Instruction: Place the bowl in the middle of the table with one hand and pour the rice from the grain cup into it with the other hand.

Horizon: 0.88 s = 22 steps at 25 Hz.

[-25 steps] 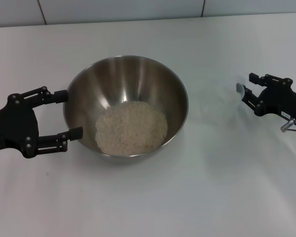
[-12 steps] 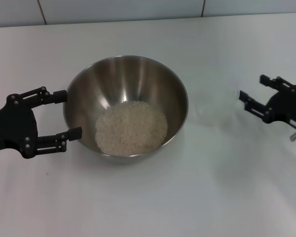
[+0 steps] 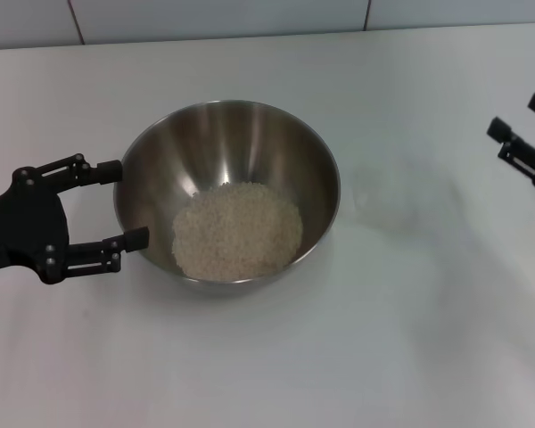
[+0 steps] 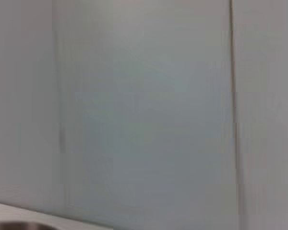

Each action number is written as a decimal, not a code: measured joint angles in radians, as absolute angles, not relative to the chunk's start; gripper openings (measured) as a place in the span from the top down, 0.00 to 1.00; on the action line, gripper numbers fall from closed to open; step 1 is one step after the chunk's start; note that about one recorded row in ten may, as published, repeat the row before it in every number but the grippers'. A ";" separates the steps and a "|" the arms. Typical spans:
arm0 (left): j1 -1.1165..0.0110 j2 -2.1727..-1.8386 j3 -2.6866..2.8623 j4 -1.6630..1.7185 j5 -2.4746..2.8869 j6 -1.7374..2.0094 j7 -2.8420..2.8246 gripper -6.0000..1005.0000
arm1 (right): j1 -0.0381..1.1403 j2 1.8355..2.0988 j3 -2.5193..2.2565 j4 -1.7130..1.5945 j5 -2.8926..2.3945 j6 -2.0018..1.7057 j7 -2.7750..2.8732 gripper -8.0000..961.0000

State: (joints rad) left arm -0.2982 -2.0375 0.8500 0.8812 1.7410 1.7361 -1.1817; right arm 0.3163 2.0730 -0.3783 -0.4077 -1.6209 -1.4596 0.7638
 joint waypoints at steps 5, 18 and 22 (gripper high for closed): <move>-0.300 -2.036 0.847 0.881 1.741 1.748 -1.182 0.16 | 0.369 2.056 -0.452 -0.549 -1.723 -1.574 1.010 0.26; -0.284 -2.048 0.847 0.882 1.739 1.766 -1.181 0.16 | 0.514 2.080 -0.748 -0.642 -1.743 -1.547 1.060 0.26; -0.281 -2.051 0.847 0.882 1.739 1.767 -1.173 0.16 | 0.522 2.086 -0.807 -0.632 -1.739 -1.518 1.004 0.26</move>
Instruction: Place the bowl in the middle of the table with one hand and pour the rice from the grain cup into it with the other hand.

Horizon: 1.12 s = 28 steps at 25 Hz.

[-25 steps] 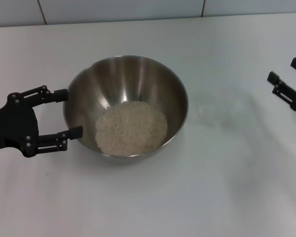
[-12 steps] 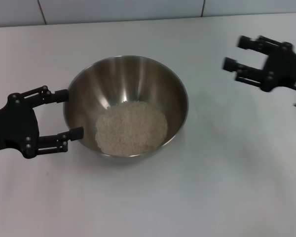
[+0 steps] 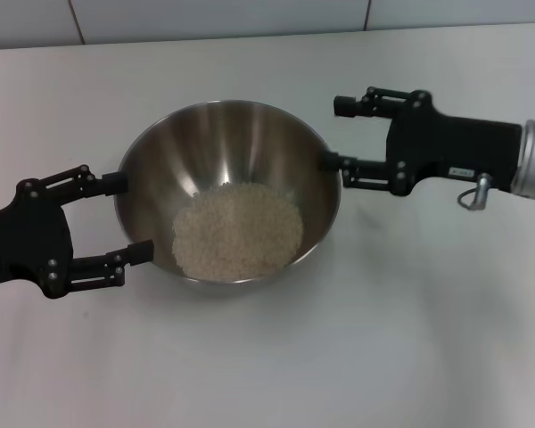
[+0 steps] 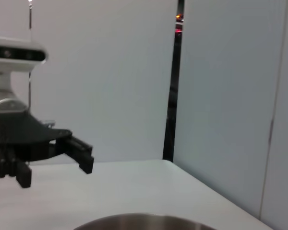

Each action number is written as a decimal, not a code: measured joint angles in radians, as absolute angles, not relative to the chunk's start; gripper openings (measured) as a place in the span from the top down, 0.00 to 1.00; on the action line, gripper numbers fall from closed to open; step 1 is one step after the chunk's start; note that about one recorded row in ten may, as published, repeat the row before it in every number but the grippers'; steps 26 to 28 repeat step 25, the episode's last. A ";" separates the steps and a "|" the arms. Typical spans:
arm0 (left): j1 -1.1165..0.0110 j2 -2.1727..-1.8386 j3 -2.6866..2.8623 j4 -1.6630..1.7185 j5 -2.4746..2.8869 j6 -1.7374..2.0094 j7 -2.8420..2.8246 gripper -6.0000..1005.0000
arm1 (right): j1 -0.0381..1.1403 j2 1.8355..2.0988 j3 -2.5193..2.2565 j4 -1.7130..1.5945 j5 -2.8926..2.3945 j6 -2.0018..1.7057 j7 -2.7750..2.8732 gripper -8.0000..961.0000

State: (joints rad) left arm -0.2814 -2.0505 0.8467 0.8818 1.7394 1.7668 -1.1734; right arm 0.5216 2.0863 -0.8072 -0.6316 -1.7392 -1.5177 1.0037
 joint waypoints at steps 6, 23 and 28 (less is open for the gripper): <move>-0.277 -2.052 0.847 0.882 1.739 1.767 -1.165 0.16 | 0.520 2.087 -0.818 -0.617 -1.736 -1.509 0.986 0.26; -0.267 -2.056 0.847 0.882 1.739 1.767 -1.129 0.16 | 0.483 2.088 -0.822 -0.579 -1.712 -1.516 0.872 0.26; -0.267 -2.057 0.847 0.882 1.740 1.767 -1.129 0.16 | 0.483 2.088 -0.822 -0.568 -1.707 -1.516 0.854 0.26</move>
